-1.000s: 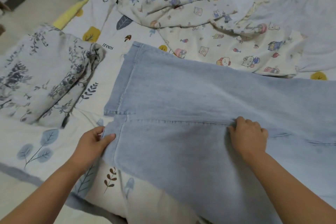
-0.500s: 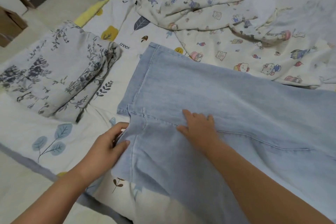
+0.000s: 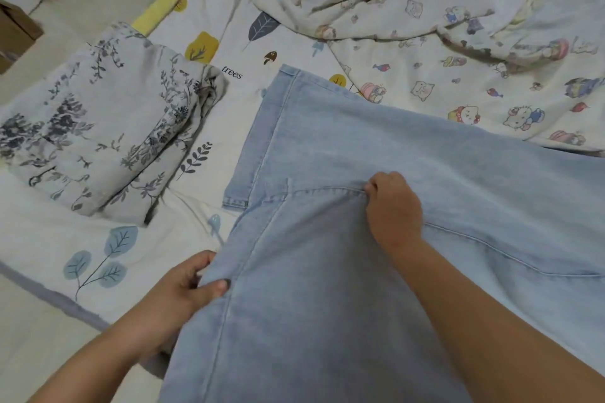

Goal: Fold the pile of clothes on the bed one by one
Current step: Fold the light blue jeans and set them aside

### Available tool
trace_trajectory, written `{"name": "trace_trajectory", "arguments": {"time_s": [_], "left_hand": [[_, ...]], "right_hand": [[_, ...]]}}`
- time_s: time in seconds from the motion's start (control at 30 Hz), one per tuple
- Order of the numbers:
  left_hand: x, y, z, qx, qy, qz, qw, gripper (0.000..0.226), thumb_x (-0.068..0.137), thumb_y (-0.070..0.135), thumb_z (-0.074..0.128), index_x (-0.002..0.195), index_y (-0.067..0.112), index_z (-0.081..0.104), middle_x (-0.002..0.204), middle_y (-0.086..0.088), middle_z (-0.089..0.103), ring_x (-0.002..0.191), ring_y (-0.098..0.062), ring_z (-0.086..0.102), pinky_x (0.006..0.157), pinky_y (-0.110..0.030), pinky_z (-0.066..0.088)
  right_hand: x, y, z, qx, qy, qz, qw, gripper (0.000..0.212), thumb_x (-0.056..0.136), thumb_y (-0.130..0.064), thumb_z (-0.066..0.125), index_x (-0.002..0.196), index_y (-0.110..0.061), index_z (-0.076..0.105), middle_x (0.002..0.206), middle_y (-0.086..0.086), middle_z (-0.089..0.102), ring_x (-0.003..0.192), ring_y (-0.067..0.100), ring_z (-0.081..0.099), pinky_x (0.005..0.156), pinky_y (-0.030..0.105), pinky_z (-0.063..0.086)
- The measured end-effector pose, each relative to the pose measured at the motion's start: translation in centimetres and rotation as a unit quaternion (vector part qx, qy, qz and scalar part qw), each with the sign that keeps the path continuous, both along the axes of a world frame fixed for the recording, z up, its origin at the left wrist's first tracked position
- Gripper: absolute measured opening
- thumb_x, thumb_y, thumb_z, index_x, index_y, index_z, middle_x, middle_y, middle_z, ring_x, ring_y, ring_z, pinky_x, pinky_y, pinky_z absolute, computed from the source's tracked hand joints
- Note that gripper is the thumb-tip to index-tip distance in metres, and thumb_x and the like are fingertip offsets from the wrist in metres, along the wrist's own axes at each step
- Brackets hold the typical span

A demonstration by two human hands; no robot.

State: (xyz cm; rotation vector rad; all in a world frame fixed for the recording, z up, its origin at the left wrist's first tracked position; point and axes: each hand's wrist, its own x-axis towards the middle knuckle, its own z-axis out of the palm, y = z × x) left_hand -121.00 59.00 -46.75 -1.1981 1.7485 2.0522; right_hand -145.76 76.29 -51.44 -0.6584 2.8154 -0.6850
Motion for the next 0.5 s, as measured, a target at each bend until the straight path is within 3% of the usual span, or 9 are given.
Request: {"name": "trace_trajectory", "arguments": {"time_s": [0.07,0.1,0.17,0.27,0.4,0.5], "left_hand": [[-0.3,-2.0,1.0,0.036,0.007,-0.045,0.998,0.023,0.080,0.005,0.062,0.102,0.009,0.067,0.095,-0.008,0.073,0.086,-0.021,0.069,0.066,-0.024,0.056],[-0.6,-2.6,1.1,0.003,-0.023,-0.089,0.996,0.019,0.082,0.004,0.062,0.099,0.011,0.069,0.090,-0.003,0.074,0.082,-0.018,0.070,0.064,-0.022,0.055],[-1.4,-3.1,-0.3,-0.095,-0.115,-0.147,0.978,0.010,0.087,0.005,0.061,0.078,0.009,0.062,0.063,0.005,0.066,0.058,-0.014,0.062,0.053,-0.020,0.045],[-3.2,-2.7,-3.1,-0.287,-0.220,-0.234,0.902,0.032,0.090,0.032,0.058,0.066,0.012,0.052,0.063,-0.001,0.056,0.063,-0.017,0.051,0.059,-0.028,0.035],[-6.7,-1.8,-4.5,-0.457,-0.132,-0.070,0.877,0.021,0.092,0.034,0.053,0.083,0.016,0.058,0.081,-0.006,0.067,0.075,-0.026,0.057,0.063,-0.030,0.035],[-9.8,-1.1,-5.4,-0.458,-0.141,-0.048,0.876,0.027,0.090,0.031,0.058,0.103,0.007,0.057,0.094,-0.013,0.064,0.094,-0.035,0.059,0.071,-0.035,0.039]], "right_hand": [[-0.2,-0.6,0.1,-0.030,0.014,-0.002,0.999,0.020,0.096,-0.013,0.045,0.089,0.000,0.059,0.095,0.020,0.056,0.086,0.038,0.054,0.070,0.041,0.039],[-0.1,-0.9,0.0,-0.016,0.011,0.011,1.000,0.020,0.096,-0.015,0.045,0.092,-0.001,0.058,0.097,0.020,0.056,0.090,0.037,0.053,0.073,0.041,0.039],[0.3,-1.6,-0.5,0.087,-0.003,0.053,0.995,0.026,0.097,-0.025,0.042,0.110,-0.007,0.055,0.110,0.015,0.055,0.106,0.032,0.049,0.084,0.039,0.036],[0.7,-1.0,-1.3,0.189,-0.015,0.083,0.978,0.041,0.098,-0.035,0.036,0.135,-0.017,0.037,0.128,0.008,0.044,0.122,0.026,0.037,0.105,0.044,0.025],[0.3,2.0,-1.4,0.237,0.028,0.034,0.971,0.037,0.097,-0.020,0.038,0.133,-0.018,0.040,0.124,0.007,0.047,0.120,0.027,0.039,0.108,0.051,0.016],[0.0,3.8,-1.3,0.273,0.004,0.025,0.962,0.027,0.096,-0.020,0.039,0.121,-0.017,0.050,0.119,0.006,0.050,0.115,0.027,0.042,0.101,0.044,0.025]]}}
